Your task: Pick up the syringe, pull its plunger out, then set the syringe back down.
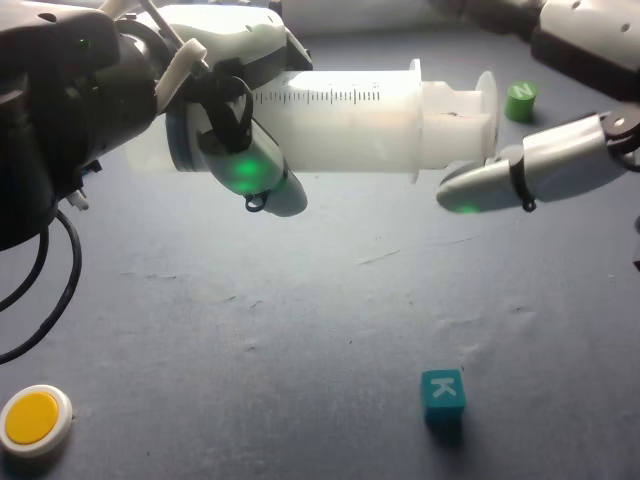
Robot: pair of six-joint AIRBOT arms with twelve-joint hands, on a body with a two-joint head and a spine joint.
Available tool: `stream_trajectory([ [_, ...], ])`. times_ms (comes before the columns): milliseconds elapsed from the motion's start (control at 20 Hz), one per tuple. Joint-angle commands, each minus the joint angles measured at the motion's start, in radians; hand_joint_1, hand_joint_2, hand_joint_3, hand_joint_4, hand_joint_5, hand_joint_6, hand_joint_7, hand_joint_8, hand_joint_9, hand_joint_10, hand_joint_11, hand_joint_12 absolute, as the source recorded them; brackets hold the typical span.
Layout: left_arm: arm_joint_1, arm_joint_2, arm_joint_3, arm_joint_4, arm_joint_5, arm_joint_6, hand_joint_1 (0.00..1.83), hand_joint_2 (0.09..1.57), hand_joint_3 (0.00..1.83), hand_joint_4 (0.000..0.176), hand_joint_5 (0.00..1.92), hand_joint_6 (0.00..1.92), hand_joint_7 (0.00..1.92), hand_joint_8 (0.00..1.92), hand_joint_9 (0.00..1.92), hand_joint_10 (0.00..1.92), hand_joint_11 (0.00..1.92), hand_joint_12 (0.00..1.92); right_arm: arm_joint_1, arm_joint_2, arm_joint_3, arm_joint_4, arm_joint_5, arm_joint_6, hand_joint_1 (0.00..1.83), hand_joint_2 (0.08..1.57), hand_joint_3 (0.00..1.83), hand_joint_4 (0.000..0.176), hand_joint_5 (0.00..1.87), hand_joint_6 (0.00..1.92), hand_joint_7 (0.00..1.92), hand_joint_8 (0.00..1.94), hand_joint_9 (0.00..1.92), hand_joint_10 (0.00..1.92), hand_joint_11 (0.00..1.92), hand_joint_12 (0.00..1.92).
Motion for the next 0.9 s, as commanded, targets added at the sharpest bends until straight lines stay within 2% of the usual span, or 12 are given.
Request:
stream_trajectory([
  [0,-0.020,0.010,0.001,0.049,0.007,0.001,1.16,1.22,0.00,0.000,0.71,1.39,0.85,1.20,0.72,0.99,0.44,1.53,0.006,-0.001,0.008,-0.007,0.124,0.001,0.87,0.76,0.00,0.000,0.05,0.02,0.18,0.03,0.17,0.02,0.00,0.46],
  [100,-0.019,0.012,0.002,0.049,0.006,0.002,1.17,1.21,0.00,0.000,0.72,1.35,0.87,1.21,0.72,1.04,0.46,1.59,0.001,-0.023,0.030,-0.002,0.129,0.001,0.85,0.78,0.00,0.000,0.06,0.01,0.20,0.02,0.19,0.02,0.00,0.47],
  [150,-0.018,0.012,0.002,0.049,0.006,0.003,1.31,1.21,0.00,0.000,0.70,1.36,0.86,1.16,0.71,1.42,0.44,1.60,0.000,-0.030,0.037,-0.002,0.135,0.001,0.85,0.80,0.00,0.000,0.06,0.01,0.21,0.02,0.20,0.02,0.00,0.53],
  [200,-0.017,0.012,0.003,0.046,0.006,0.004,1.33,1.22,0.00,0.000,0.67,1.39,0.85,1.15,0.71,1.49,0.44,1.58,-0.003,-0.039,0.046,-0.001,0.143,0.001,0.83,0.80,0.00,0.000,0.09,0.02,0.24,0.02,0.23,0.03,0.00,0.63],
  [300,-0.016,0.012,0.006,0.046,0.006,0.004,1.18,1.21,0.00,0.000,0.71,1.37,0.88,1.19,0.70,1.11,0.44,1.55,0.000,-0.051,0.052,-0.001,0.149,0.001,0.83,0.85,0.02,0.000,0.10,0.02,0.25,0.02,0.25,0.04,0.00,0.69],
  [450,-0.015,0.012,0.010,0.046,0.006,0.004,1.16,1.23,0.00,0.000,0.70,1.40,0.85,1.22,0.69,1.05,0.42,1.53,-0.002,-0.056,0.054,0.001,0.153,0.003,0.81,0.91,0.03,0.000,0.13,0.02,0.29,0.03,0.30,0.06,0.00,0.82],
  [500,-0.015,0.012,0.011,0.046,0.006,0.004,1.30,1.21,0.00,0.000,0.69,1.36,0.86,1.18,0.70,1.41,0.44,1.54,-0.005,-0.058,0.056,0.001,0.156,0.003,0.83,0.93,0.03,0.000,0.17,0.04,0.34,0.04,0.35,0.08,0.00,0.97],
  [550,-0.015,0.012,0.012,0.046,0.006,0.004,1.33,1.23,0.00,0.000,0.66,1.41,0.83,1.20,0.68,1.51,0.41,1.56,-0.008,-0.062,0.061,0.001,0.160,0.003,0.91,0.92,0.01,0.000,0.21,0.05,0.38,0.06,0.39,0.10,0.00,1.06],
  [600,-0.014,0.012,0.013,0.046,0.006,0.004,1.19,1.23,0.00,0.000,0.68,1.42,0.84,1.23,0.66,1.21,0.41,1.54,-0.010,-0.065,0.065,0.001,0.163,0.004,0.99,0.96,0.02,0.000,0.21,0.04,0.39,0.06,0.40,0.12,0.00,1.12],
  [650,-0.012,0.012,0.013,0.046,0.006,0.006,1.31,1.23,0.00,0.000,0.67,1.41,0.83,1.20,0.67,1.47,0.40,1.55,-0.011,-0.069,0.069,0.008,0.164,0.005,1.08,0.96,0.02,0.000,0.22,0.05,0.42,0.07,0.43,0.14,0.00,1.16],
  [700,-0.011,0.012,0.013,0.046,0.006,0.006,1.33,1.22,0.00,0.000,0.67,1.40,0.84,1.18,0.68,1.52,0.41,1.55,-0.012,-0.072,0.071,0.012,0.164,0.005,1.14,0.97,0.01,0.000,0.27,0.06,0.47,0.09,0.48,0.18,0.00,1.25],
  [850,-0.011,0.012,0.013,0.046,0.006,0.007,1.33,1.23,0.00,0.000,0.65,1.44,0.84,1.17,0.67,1.53,0.40,1.54,-0.015,-0.081,0.075,0.012,0.169,0.005,1.23,1.04,0.00,0.000,0.42,0.16,0.40,0.53,0.32,0.94,0.08,1.40],
])
